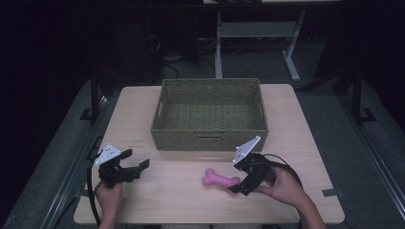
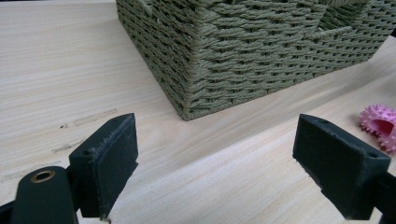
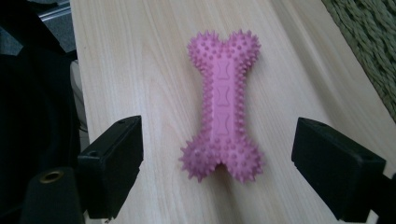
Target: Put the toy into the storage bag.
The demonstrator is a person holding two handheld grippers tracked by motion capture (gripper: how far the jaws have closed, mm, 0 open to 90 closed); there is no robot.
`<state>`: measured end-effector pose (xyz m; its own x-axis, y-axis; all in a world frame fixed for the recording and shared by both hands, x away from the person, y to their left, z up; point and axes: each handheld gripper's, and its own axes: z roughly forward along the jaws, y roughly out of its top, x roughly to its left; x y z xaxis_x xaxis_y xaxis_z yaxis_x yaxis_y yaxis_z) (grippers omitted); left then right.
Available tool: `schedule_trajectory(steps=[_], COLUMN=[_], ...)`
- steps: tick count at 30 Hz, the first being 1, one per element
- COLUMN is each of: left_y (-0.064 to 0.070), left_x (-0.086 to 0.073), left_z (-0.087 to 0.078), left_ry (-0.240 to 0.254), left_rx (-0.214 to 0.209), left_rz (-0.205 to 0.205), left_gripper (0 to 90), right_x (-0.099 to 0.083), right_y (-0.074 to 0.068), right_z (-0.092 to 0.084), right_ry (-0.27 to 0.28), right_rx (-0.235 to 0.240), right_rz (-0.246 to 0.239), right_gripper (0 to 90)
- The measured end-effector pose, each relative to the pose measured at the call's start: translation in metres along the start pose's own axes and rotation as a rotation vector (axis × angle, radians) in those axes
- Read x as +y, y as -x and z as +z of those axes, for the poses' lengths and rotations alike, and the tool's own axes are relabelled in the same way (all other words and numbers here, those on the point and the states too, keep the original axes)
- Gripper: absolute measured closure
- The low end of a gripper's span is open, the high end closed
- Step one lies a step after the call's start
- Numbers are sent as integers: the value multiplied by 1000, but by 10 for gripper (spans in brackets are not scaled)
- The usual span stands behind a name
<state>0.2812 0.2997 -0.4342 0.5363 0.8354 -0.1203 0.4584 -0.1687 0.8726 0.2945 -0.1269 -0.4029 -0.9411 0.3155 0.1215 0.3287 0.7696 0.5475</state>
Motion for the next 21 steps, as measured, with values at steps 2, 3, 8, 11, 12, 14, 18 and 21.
schedule_trajectory(steps=[2,3,8,11,12,14,18,21], left_y=[0,0,-1,-1,-1,-1,-1,-1], left_x=[0,0,0,0,0,0,0,-1], left_z=[0,-1,-1,-1,-1,-1,-1,-1], left_ry=[-2,-1,5,3,3,5,3,5], left_rx=[1,1,-3,-1,-3,-5,-3,-4], left_rz=[1,-1,-6,-4,-5,-7,-5,-12], left_gripper=[136,136,136,136,136,136,136,136], right_x=[3,5,9,13,14,18,22,23], right_y=[-1,-1,0,-1,-2,-1,-1,0], right_z=[3,4,12,16,17,20,24,26], right_ry=[-2,-6,-35,-50,-54,-61,-73,-77], right_rx=[9,13,9,5,6,8,8,8], right_rz=[-7,-9,-9,-20,-17,-23,-25,-31], right_gripper=[164,165,168,169,171,171,188,203])
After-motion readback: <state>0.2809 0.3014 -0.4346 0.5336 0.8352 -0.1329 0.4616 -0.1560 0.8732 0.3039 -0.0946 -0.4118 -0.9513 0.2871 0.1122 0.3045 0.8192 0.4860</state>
